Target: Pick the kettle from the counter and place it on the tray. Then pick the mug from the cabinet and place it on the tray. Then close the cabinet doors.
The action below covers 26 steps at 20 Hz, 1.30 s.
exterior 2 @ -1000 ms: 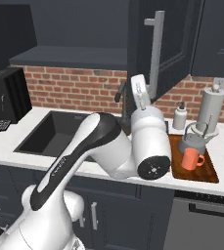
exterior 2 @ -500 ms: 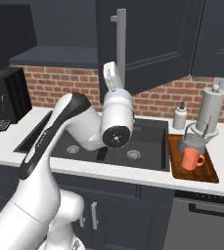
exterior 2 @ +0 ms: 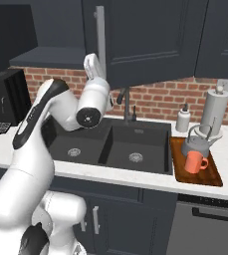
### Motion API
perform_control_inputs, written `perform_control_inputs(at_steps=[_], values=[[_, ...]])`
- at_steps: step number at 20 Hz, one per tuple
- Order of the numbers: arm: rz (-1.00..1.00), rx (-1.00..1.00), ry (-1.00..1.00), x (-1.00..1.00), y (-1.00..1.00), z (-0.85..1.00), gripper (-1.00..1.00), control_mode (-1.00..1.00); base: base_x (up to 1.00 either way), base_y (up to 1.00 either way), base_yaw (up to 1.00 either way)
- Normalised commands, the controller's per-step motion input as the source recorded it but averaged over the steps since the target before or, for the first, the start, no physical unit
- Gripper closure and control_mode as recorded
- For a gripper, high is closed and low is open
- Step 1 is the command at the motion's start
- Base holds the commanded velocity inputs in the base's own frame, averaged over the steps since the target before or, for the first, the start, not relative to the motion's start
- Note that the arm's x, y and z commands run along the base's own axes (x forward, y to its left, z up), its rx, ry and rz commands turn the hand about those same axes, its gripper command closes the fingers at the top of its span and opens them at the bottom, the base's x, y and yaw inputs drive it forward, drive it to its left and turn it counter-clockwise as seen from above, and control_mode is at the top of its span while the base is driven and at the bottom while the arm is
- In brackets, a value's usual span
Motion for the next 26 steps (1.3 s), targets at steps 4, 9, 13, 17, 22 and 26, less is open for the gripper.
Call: perform_control_inputs(at_steps=[4,9,13,17,22,26], values=[[0.0,0.0,0.06,0.94,0.38,0.05,-1.0,-1.0,0.0,0.0,0.0],[0.01,0.0,0.1,0.88,0.24,0.15,-1.0,-1.0,0.0,0.0,0.0],[0.04,0.0,0.13,0.8,0.19,0.14,-1.0,-1.0,0.0,0.0,0.0],[0.07,0.0,0.15,0.7,0.17,0.11,-1.0,-1.0,0.0,0.0,0.0],[0.08,-0.01,0.16,0.6,0.14,0.1,-1.0,-1.0,0.0,0.0,0.0],[0.03,0.0,0.05,0.56,0.11,0.0,-1.0,-1.0,0.0,0.0,0.0]])
